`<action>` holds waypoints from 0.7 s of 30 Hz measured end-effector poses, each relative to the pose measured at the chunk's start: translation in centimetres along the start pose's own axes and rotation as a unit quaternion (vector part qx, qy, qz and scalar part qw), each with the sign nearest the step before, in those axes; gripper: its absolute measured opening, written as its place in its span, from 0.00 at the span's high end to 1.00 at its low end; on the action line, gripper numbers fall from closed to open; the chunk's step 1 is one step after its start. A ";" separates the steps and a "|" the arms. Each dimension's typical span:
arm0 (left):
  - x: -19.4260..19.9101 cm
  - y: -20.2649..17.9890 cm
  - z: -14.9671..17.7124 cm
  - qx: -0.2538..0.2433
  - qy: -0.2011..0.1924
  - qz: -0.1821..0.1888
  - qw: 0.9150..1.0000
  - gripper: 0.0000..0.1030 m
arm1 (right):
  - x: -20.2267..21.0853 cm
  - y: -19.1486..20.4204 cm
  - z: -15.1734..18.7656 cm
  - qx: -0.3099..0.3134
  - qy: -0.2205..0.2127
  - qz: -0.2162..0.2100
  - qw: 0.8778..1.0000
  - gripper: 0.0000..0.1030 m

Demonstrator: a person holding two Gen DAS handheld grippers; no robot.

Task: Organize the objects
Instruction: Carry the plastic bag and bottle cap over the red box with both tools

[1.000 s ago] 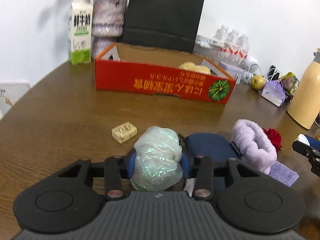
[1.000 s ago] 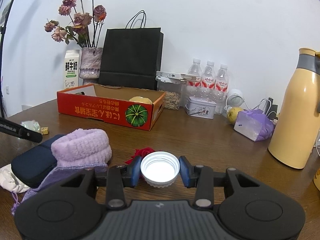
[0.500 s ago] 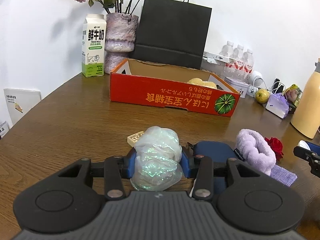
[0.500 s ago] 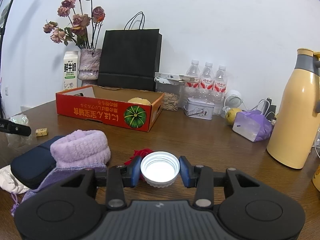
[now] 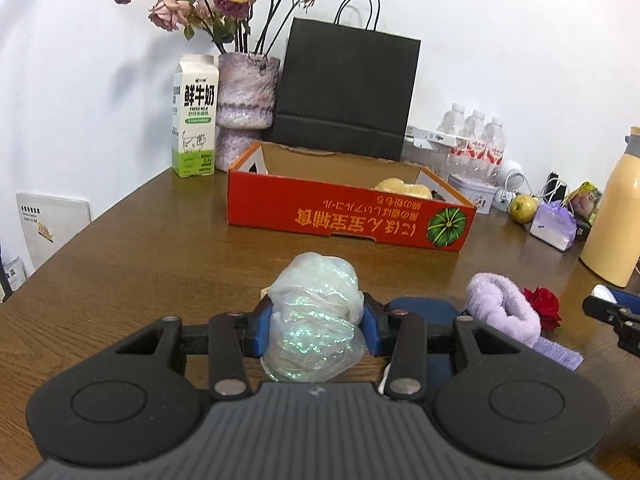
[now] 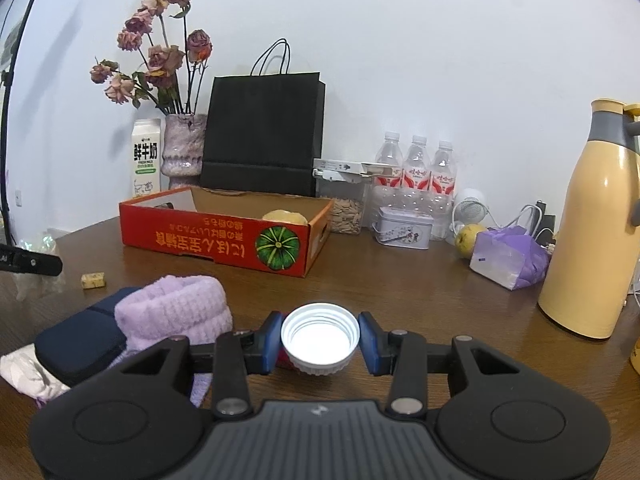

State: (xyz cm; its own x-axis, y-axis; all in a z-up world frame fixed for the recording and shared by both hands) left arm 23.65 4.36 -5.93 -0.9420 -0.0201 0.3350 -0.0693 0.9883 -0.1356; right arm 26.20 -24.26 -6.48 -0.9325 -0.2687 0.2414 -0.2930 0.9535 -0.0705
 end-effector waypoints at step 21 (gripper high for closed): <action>-0.5 -2.1 -4.5 -0.016 -0.023 0.009 1.000 0.57 | -1.7 4.3 -4.4 -0.005 -0.023 -0.045 0.999 0.62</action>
State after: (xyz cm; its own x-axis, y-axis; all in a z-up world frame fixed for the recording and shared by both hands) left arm 25.75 3.01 -1.57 -0.9574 -0.0087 0.2887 -0.0422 0.9930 -0.1103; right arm 27.46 -19.14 -2.90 -0.9109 -0.3599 0.2020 -0.3749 0.9262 -0.0406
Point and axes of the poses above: each gripper's, at about its wrist camera, not at the fingertips, and x roughly against the way its jaws point, y to its left, z to its underside, the point moved 10 cm from there along -x, roughly the way its jaws point, and after that the axes turned 6 degrees about -y, right-handed, at the moved point
